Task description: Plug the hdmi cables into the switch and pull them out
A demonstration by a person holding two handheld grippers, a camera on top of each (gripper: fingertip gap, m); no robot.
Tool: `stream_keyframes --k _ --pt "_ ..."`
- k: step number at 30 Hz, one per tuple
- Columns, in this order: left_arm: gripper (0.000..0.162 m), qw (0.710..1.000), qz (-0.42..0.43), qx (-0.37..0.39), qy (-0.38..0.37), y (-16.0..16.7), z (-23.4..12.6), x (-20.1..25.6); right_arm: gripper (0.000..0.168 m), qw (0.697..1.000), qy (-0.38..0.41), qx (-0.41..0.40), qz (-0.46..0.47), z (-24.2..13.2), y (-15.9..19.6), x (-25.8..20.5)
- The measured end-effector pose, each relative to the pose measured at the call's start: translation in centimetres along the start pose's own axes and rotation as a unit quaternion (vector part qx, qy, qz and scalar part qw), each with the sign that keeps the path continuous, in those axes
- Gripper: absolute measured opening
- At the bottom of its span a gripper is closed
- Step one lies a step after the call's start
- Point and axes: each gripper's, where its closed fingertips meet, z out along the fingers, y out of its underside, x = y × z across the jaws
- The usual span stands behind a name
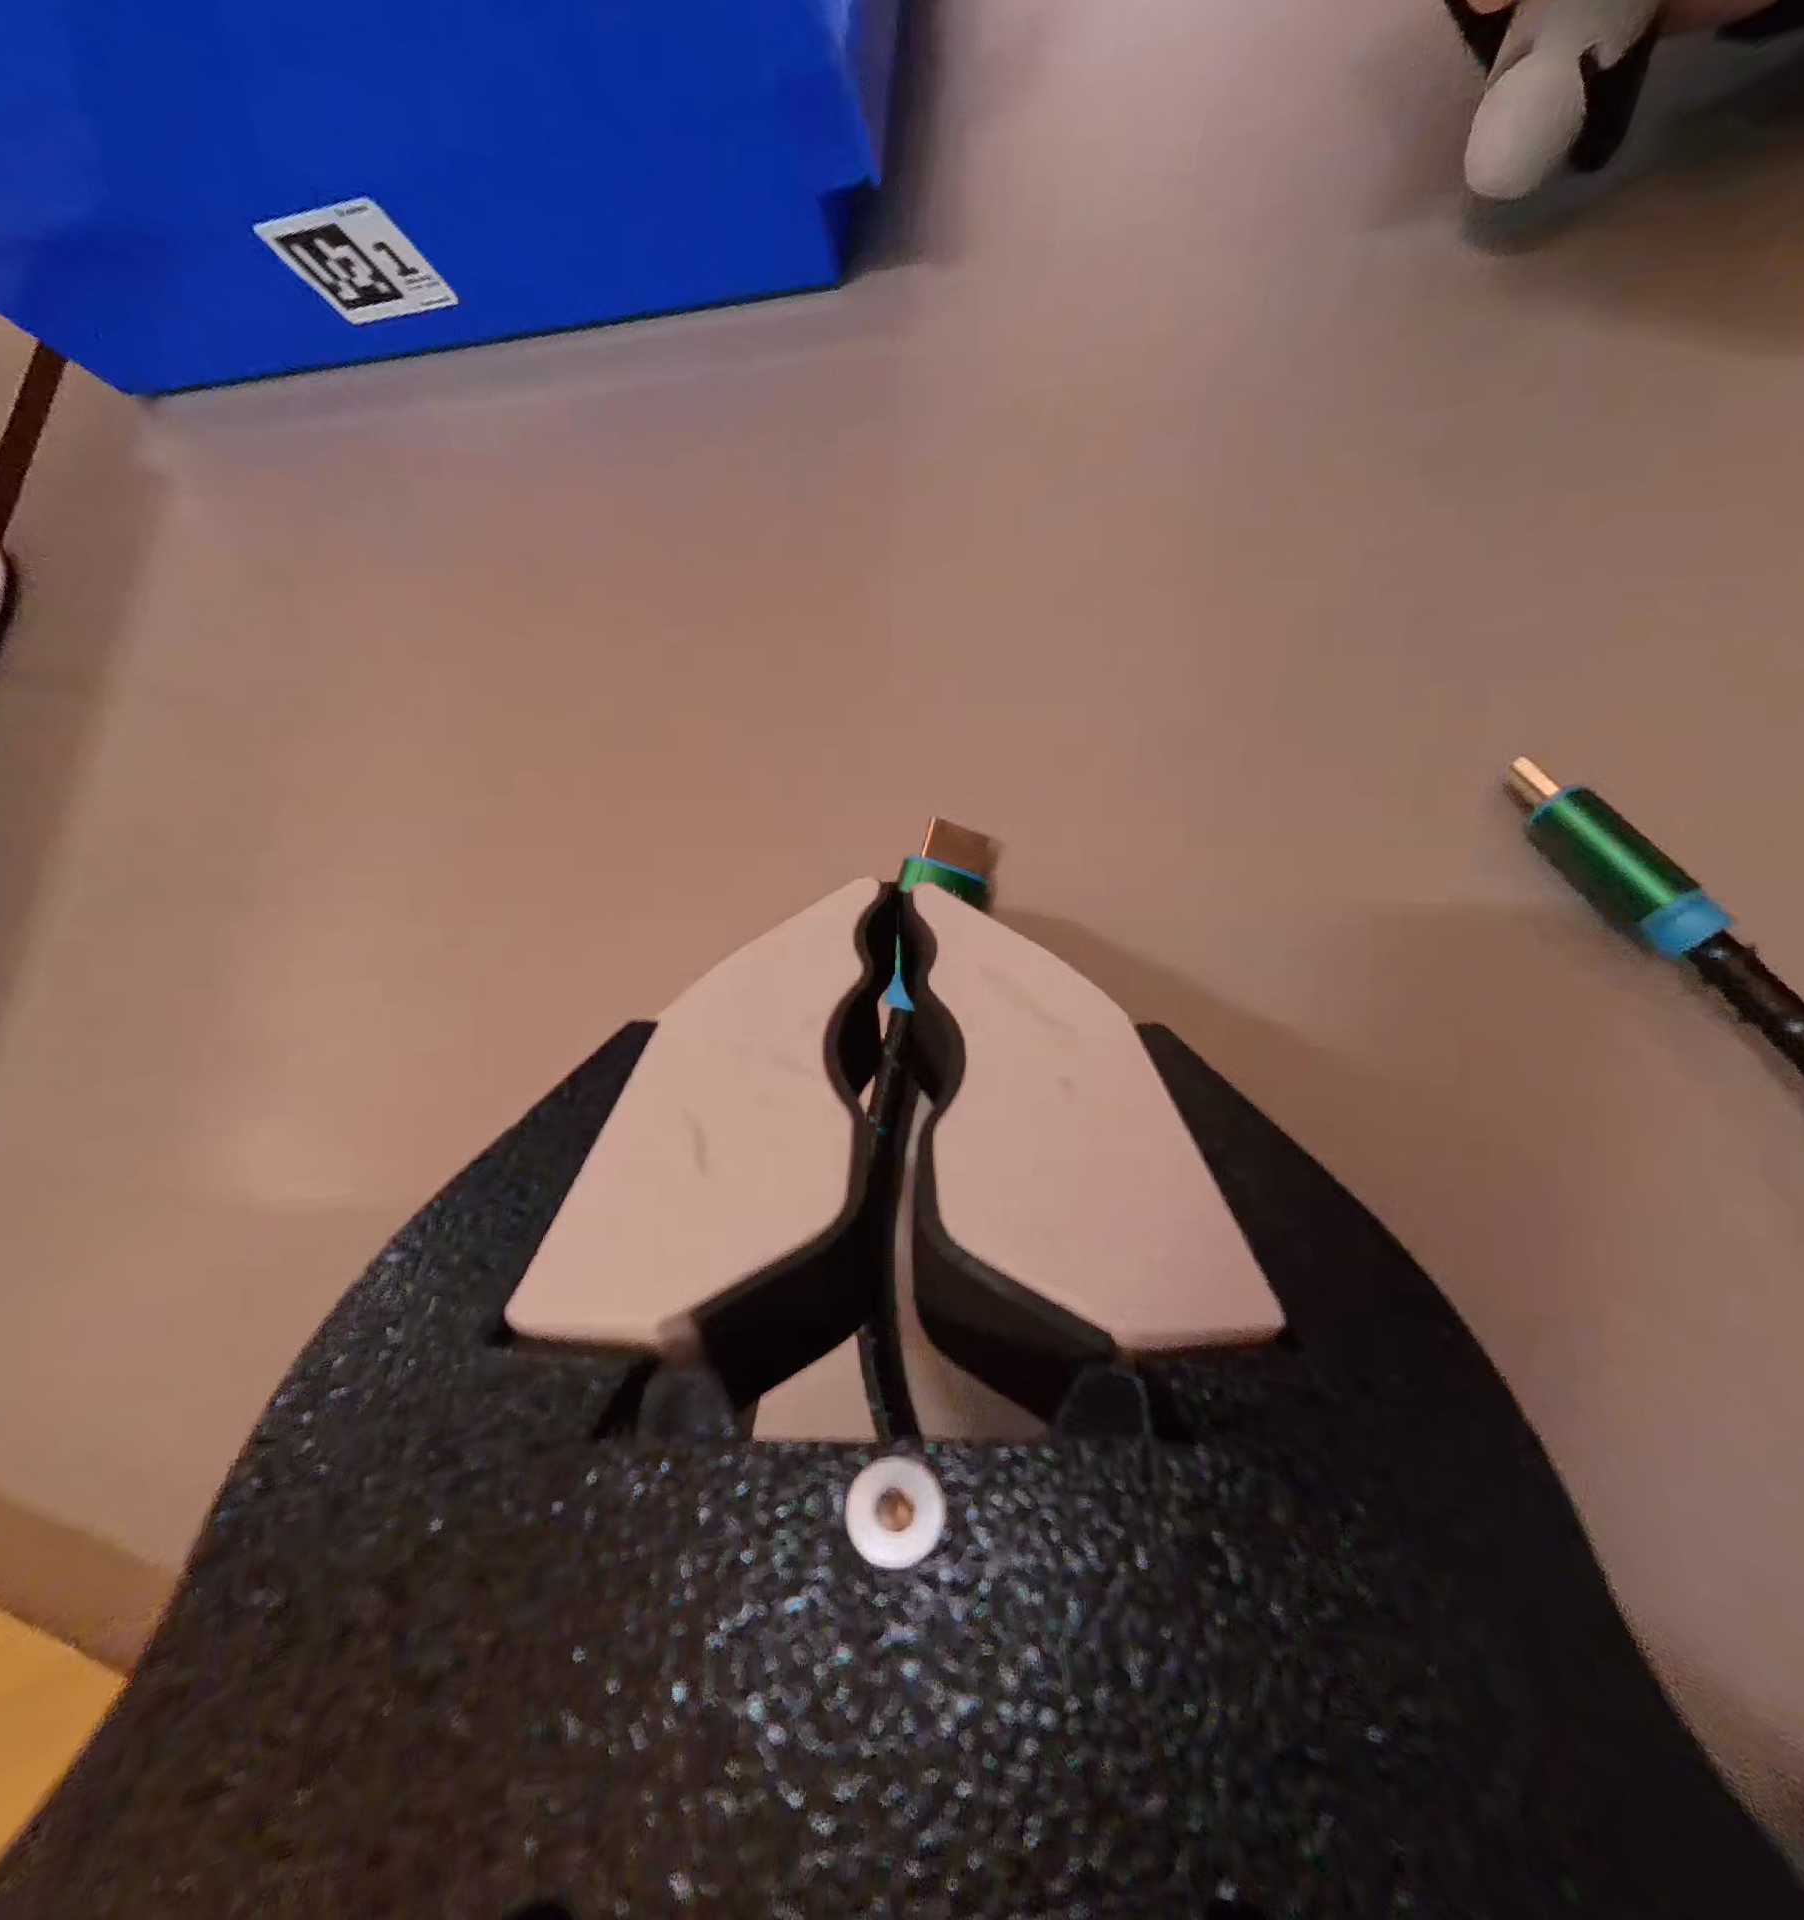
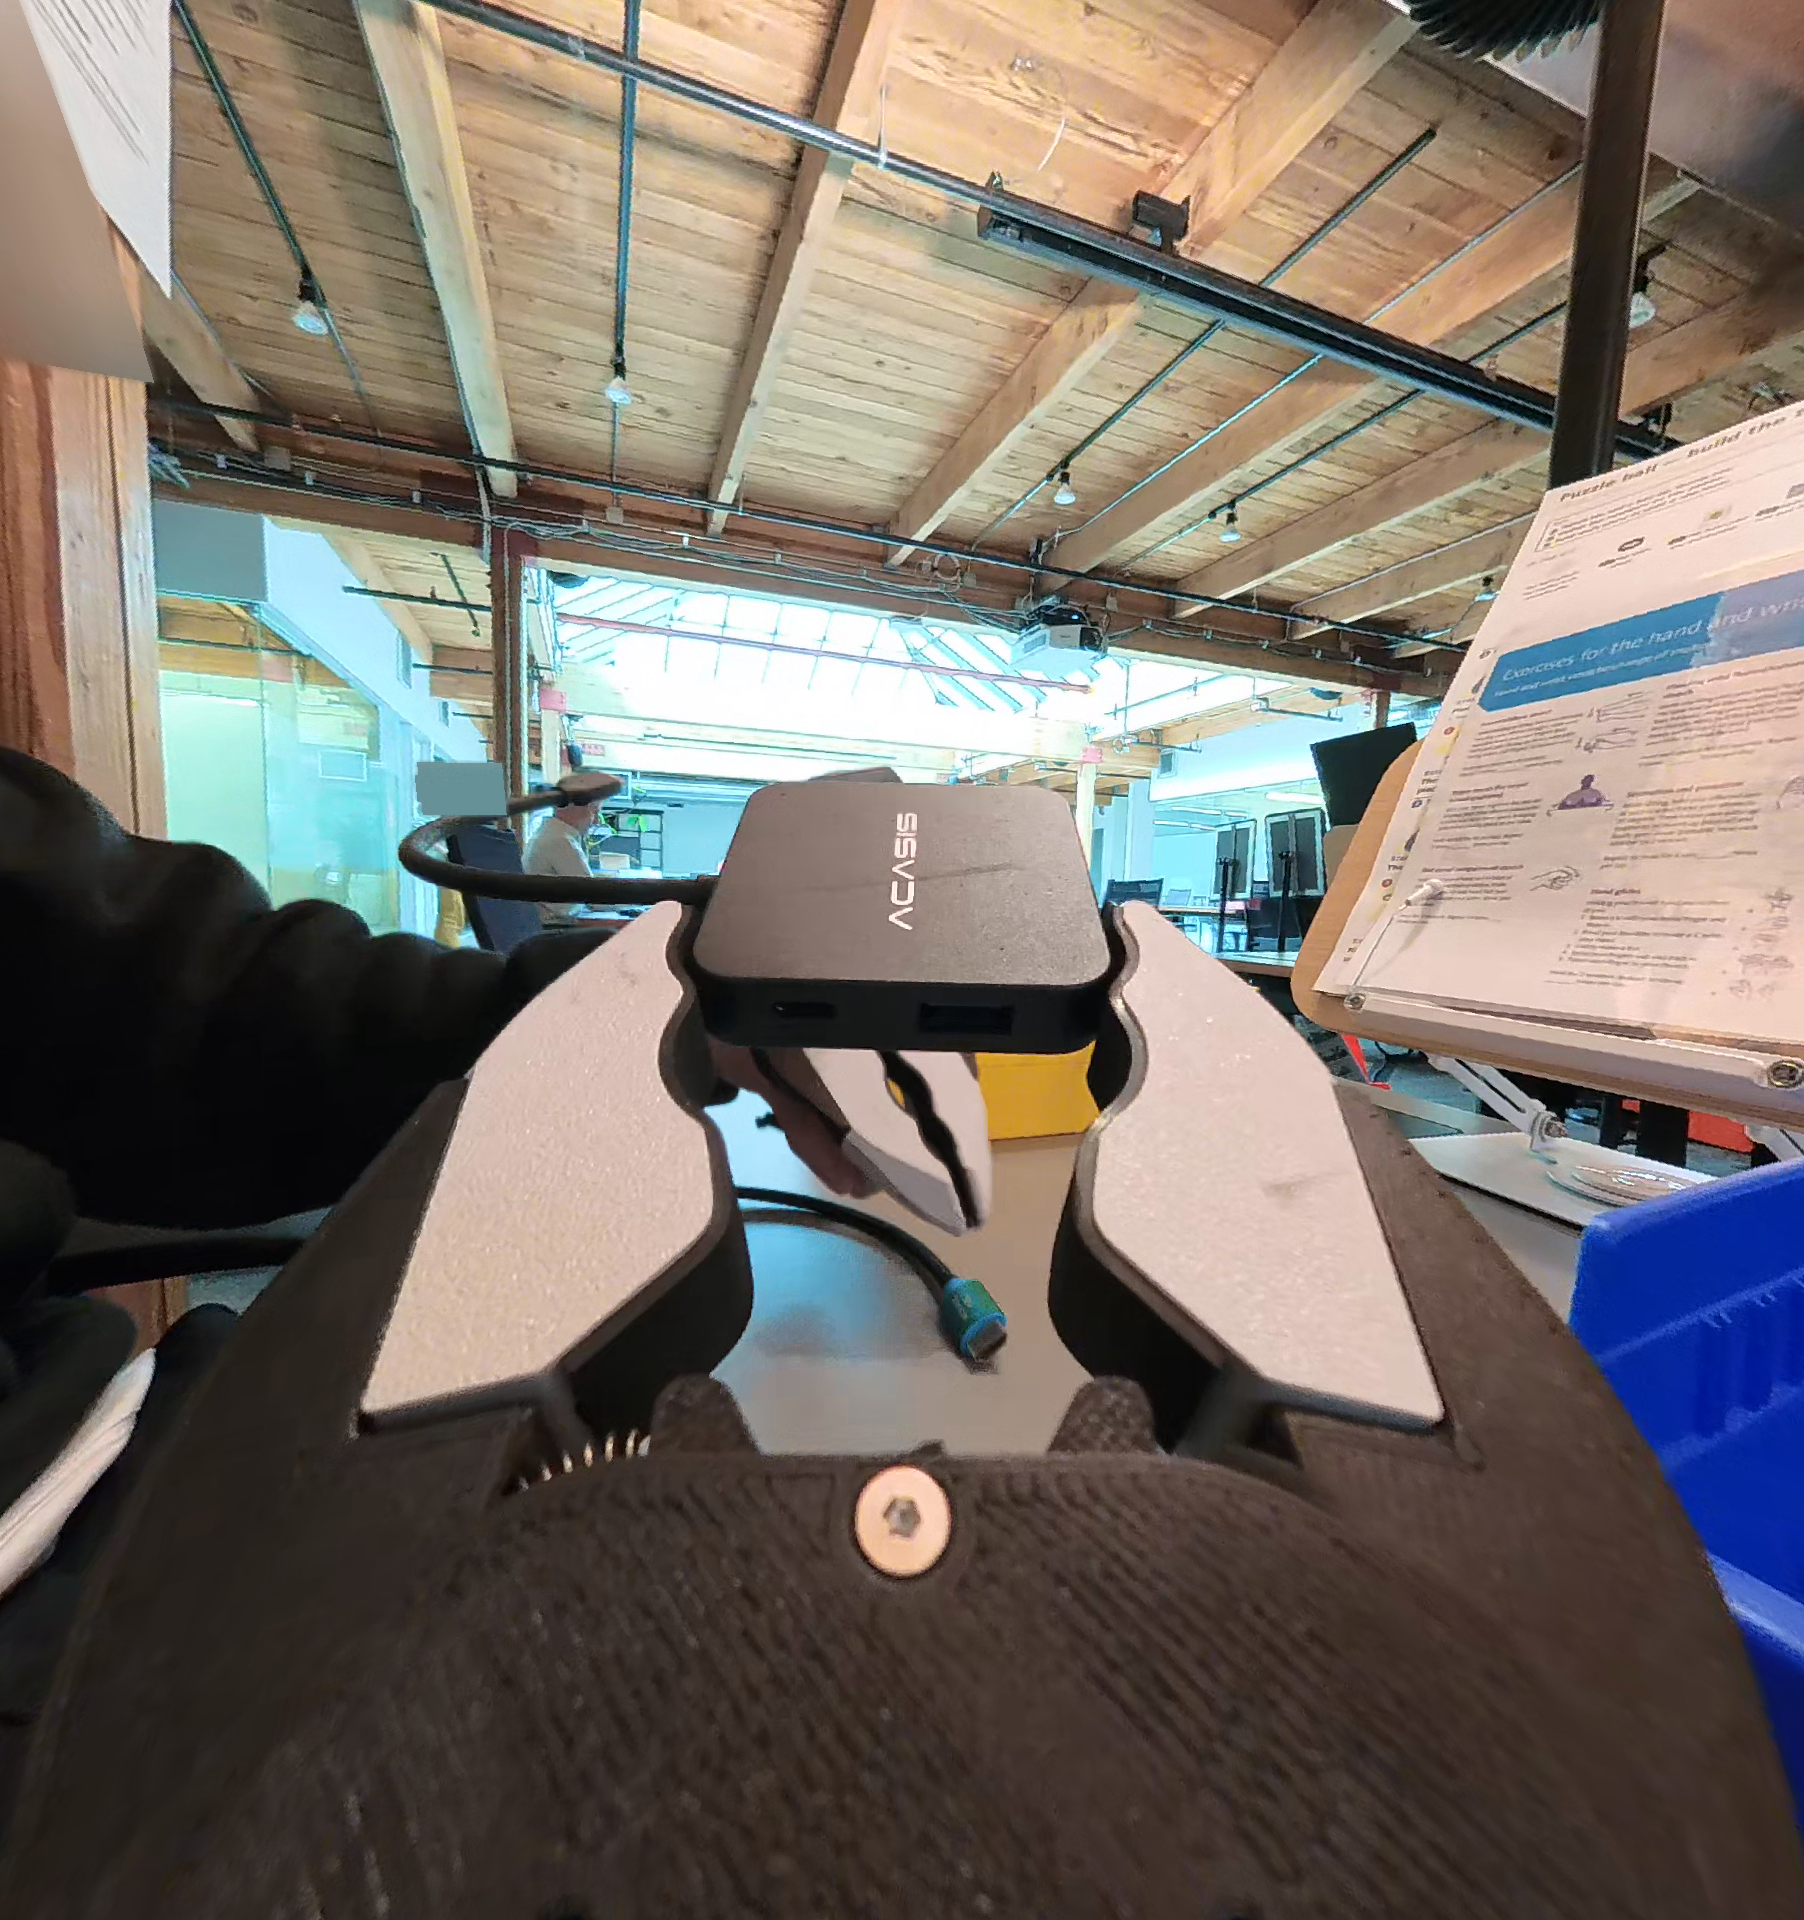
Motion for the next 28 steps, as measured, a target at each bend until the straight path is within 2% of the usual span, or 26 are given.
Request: stream_keyframes --k 1,4,7,9,12,16,21,25,28 --pt "0.005 1.000 -0.005 0.003 -0.006 -0.1 0.2 -0.1 0.072 1.000 0.001 0.002 0.000 0.0 -0.1 0.0" --pt "0.016 0.999 -0.029 -0.005 0.027 -0.1 -0.1 1.4 0.072 1.000 0.002 0.005 0.002 -0.1 -0.2 0.1" --pt "0.029 0.996 -0.053 -0.002 0.067 -0.9 -1.3 4.9 0.072 1.000 0.004 0.003 0.001 -0.1 -0.1 0.2" --pt "0.042 0.997 -0.052 -0.003 0.058 -1.2 -1.9 7.4 0.072 1.000 0.004 0.002 0.001 -0.1 -0.1 0.2" --pt "0.051 0.999 -0.037 -0.005 0.016 -1.4 -2.1 11.1 0.072 1.000 0.002 0.003 0.003 0.0 -0.1 0.1" --pt "0.050 0.997 0.005 -0.018 -0.072 -0.9 -2.4 12.5 0.072 1.000 0.000 0.011 0.001 -0.2 -0.4 0.0" --pt "0.049 0.996 -0.013 -0.058 -0.059 0.9 -1.2 13.9 0.072 0.999 -0.002 0.031 0.012 -0.4 -1.0 0.0" --pt "0.039 0.996 -0.032 -0.056 -0.056 0.7 -0.7 13.7 0.072 0.999 0.002 0.031 0.011 -0.4 -1.0 0.1" --pt "0.035 0.995 -0.011 -0.072 -0.074 0.7 -0.6 13.1 0.072 0.999 0.006 0.031 0.012 -0.5 -1.0 0.2"
